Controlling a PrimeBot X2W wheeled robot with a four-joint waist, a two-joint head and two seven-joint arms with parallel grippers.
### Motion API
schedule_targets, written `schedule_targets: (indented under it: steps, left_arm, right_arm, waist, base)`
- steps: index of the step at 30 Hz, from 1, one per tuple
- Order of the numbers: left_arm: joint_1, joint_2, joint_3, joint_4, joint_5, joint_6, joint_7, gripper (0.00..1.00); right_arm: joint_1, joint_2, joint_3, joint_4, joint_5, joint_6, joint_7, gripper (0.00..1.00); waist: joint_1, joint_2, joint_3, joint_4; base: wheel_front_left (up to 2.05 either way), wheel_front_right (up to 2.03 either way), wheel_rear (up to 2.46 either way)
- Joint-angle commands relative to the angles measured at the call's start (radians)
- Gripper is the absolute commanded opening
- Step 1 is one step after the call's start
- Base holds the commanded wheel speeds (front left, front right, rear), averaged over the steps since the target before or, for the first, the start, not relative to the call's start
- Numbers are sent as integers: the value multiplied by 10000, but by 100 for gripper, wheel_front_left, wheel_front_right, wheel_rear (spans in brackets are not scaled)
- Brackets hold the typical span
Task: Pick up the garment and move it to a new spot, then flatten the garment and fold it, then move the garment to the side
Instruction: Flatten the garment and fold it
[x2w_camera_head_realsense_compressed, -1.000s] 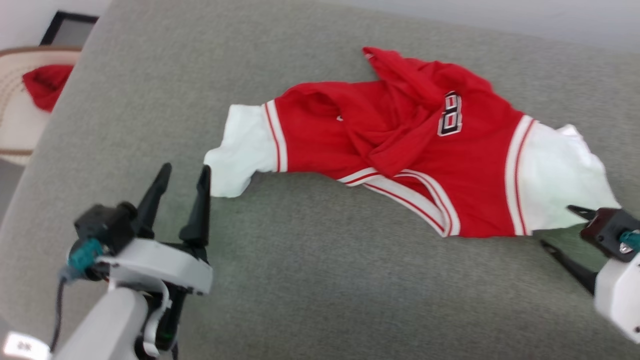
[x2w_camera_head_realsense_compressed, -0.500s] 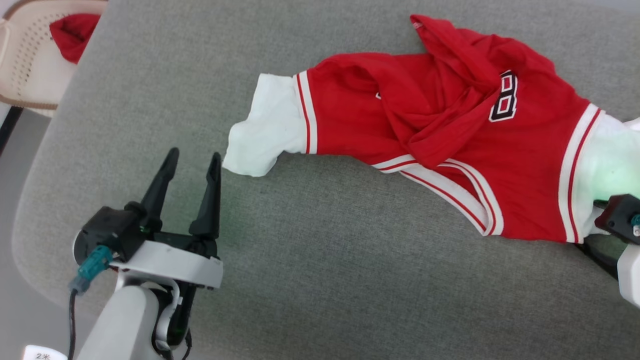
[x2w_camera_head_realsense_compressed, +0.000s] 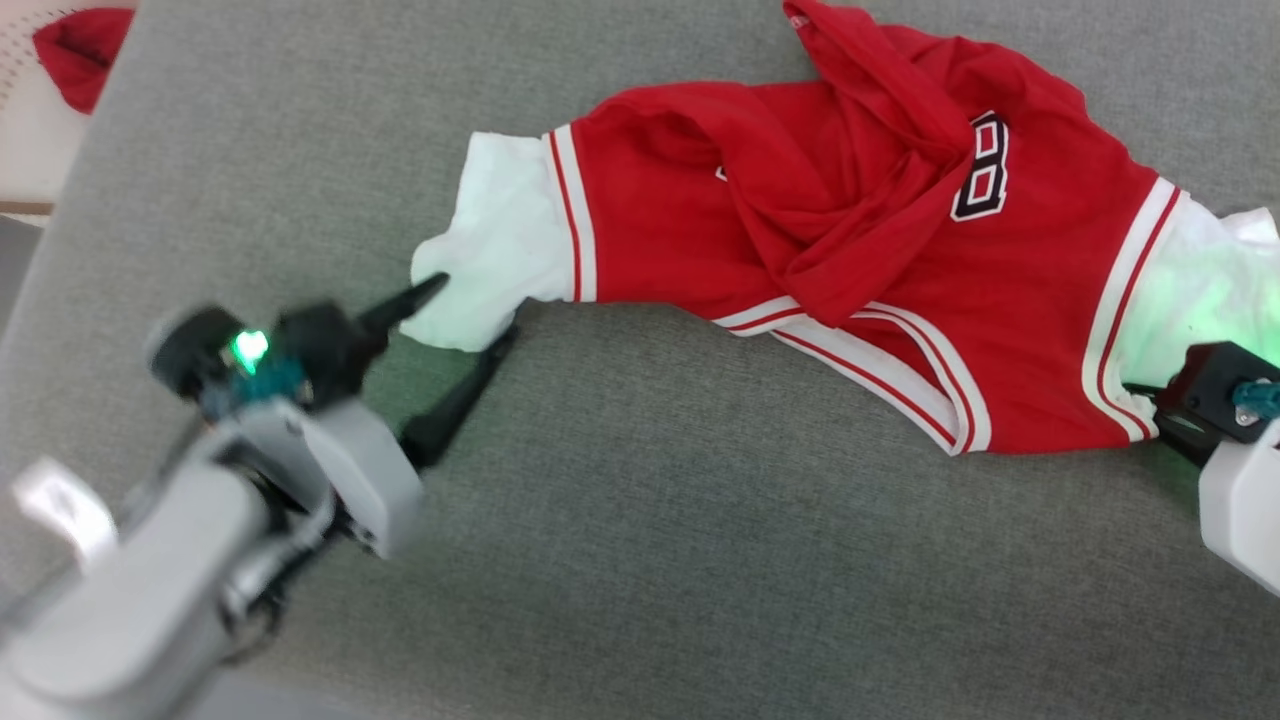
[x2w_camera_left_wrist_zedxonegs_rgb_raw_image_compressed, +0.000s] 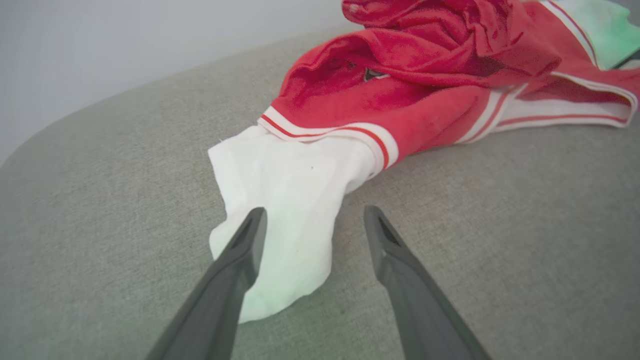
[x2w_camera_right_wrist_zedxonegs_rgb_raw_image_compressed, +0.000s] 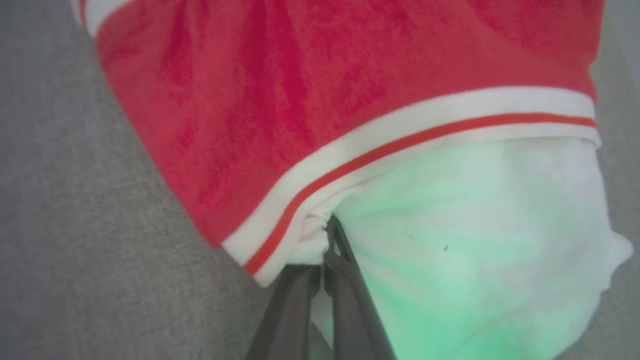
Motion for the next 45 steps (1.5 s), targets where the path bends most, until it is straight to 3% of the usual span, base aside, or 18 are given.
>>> schedule_targets:
  steps: [1, 4, 6, 9, 12, 18, 19, 20, 21, 27, 36, 41, 45]
  left_arm:
    - [-669, 380, -633, -245, -666, 24, 448, 100]
    - [-2124, 1333, -2329, -550, -2098, 17, 1904, 100]
    - [-3254, 1678, -3314, -731, -2699, 19, 2679, 100]
    - [-4467, 1840, -4537, -716, -3496, 15, 3331, 100]
    - [-5323, 1824, -5421, -268, -3896, 21, 3287, 100]
    - [-6006, 1650, -6064, 510, -4167, 17, 3042, 98]
    - [-6018, 1591, -6107, 595, -4291, 17, 2943, 59]
    - [-6042, 1575, -6129, 678, -4375, 17, 2879, 7]
    - [-6061, 1573, -6139, 753, -4428, 17, 2826, 0]
    - [-5878, 1715, -6160, 1001, -5252, 16, 2067, 0]
    - [-6362, 1868, -5499, 412, -8216, 14, 434, 0]
    - [-7461, 1333, -4927, 1345, -8917, 14, 325, 0]
    - [-8841, 443, -4383, 3229, -9005, 16, 213, 0]
  right_arm:
    - [98, 271, 396, 443, 75, -69, 188, 0]
    - [-218, 400, 604, 556, 120, -74, 168, 0]
    - [-405, 473, 714, 643, 140, -82, 164, 0]
    - [-634, 550, 842, 743, 202, -112, 169, 0]
    - [-792, 610, 946, 840, 205, -122, 166, 0]
    - [-920, 716, 1074, 923, 251, -128, 146, 0]
    - [-953, 738, 1083, 975, 249, -128, 101, 0]
    - [-980, 760, 1086, 1034, 258, -128, 40, 0]
    - [-1015, 782, 1090, 1086, 278, -130, -31, 0]
    - [-1157, 858, 203, 1261, 1073, -151, -1141, 0]
    - [-1075, 164, -1881, 691, 1972, -45, -2215, 0]
    - [-1783, 644, -3570, 1259, 2493, -45, -2553, 0]
    - [-2961, 1764, -4928, 2638, 2286, -45, -2458, 0]
  waist:
    - [0, 0, 119, -99]
    - [0, 0, 285, -196]
    - [0, 0, 409, -265]
    - [0, 0, 594, -375]
    - [0, 0, 766, -481]
    - [0, 0, 943, -631]
    - [0, 0, 956, -654]
    - [0, 0, 960, -679]
    - [0, 0, 950, -702]
    - [0, 0, 527, -813]
    - [0, 0, 126, -983]
    - [0, 0, 464, -1166]
    - [0, 0, 918, -1443]
  base:
    - [0, 0, 0]
    - [0, 0, 0]
    - [0, 0, 0]
    - [0, 0, 0]
    - [0, 0, 0]
    - [0, 0, 0]
    - [0, 0, 0]
    - [0, 0, 0]
    - [0, 0, 0]
    - [0, 0, 0]
    - [0, 0, 0]
    - [0, 0, 0]
    - [0, 0, 0]
